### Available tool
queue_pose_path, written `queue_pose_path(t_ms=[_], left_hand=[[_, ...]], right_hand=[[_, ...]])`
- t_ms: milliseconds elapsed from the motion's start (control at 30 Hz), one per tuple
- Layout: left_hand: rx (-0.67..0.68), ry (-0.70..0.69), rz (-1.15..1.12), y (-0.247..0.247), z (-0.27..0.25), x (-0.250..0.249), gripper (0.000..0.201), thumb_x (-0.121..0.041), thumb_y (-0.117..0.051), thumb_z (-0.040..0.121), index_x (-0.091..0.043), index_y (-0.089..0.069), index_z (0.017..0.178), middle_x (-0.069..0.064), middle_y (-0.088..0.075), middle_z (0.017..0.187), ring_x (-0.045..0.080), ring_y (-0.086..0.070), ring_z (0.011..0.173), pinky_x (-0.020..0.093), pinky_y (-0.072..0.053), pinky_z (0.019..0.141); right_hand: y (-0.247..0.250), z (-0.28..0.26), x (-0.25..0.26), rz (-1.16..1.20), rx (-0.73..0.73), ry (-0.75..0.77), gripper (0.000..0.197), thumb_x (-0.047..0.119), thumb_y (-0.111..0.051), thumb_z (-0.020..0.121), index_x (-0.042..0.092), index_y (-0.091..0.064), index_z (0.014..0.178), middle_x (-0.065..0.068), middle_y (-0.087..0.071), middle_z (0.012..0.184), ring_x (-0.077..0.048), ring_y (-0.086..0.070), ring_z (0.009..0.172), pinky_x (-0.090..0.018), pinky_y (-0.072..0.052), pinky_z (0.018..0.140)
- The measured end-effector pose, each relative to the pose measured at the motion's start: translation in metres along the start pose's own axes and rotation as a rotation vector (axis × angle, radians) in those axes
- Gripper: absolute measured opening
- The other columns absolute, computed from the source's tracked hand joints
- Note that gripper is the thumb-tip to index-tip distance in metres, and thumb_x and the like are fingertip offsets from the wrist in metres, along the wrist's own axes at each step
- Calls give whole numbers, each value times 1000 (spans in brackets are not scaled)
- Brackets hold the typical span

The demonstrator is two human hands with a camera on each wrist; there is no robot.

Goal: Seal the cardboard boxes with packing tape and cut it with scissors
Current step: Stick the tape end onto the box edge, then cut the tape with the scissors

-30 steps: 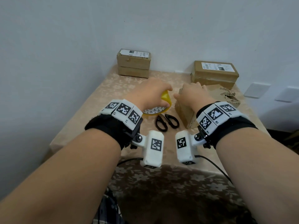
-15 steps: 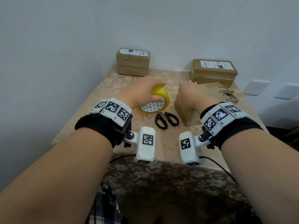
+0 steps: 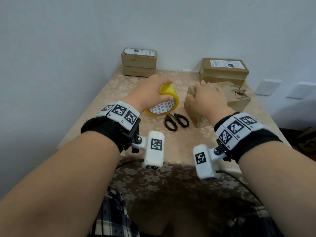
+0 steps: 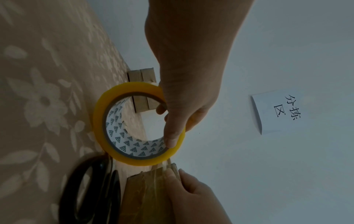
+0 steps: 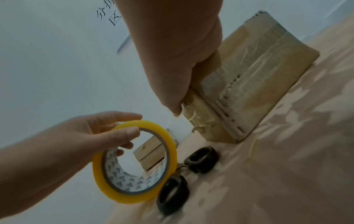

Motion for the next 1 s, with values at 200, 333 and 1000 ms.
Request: queue_pose_path(t_ms=[200, 333, 1000], left_hand=[[-13, 28, -44, 0, 1, 7, 56, -38, -63, 87, -25, -45, 139, 7, -48, 135, 22, -43, 127, 31, -33, 100], [-6, 13, -92, 2, -2, 5, 52, -34, -63, 88, -24, -47, 137, 5, -48, 135, 19, -40, 128, 26, -30, 99], [20, 41, -39, 2, 0, 5, 48, -33, -60, 91, -28, -46, 137, 7, -48, 126, 23, -43, 122, 26, -29, 91]], right_hand=[[3, 7, 3, 20, -104, -56, 41, 31, -27, 100, 10, -53, 123, -12, -54, 129, -31, -45, 125, -49, -29, 108], [1, 9, -2, 126, -120, -36, 45, 32, -20, 99, 12, -56, 118, -12, -54, 129, -31, -43, 128, -52, -26, 110], [23, -3, -3, 448, -165, 67, 38, 31, -36, 99, 13, -59, 123, -9, -59, 128, -28, -50, 121, -40, -37, 103]])
Point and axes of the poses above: each hand's wrist, its own z-axis towards the middle knuckle, its own y-axis out of the back of the hand, x = y × z, the point moved 10 cm from there along z, towards the middle knuckle
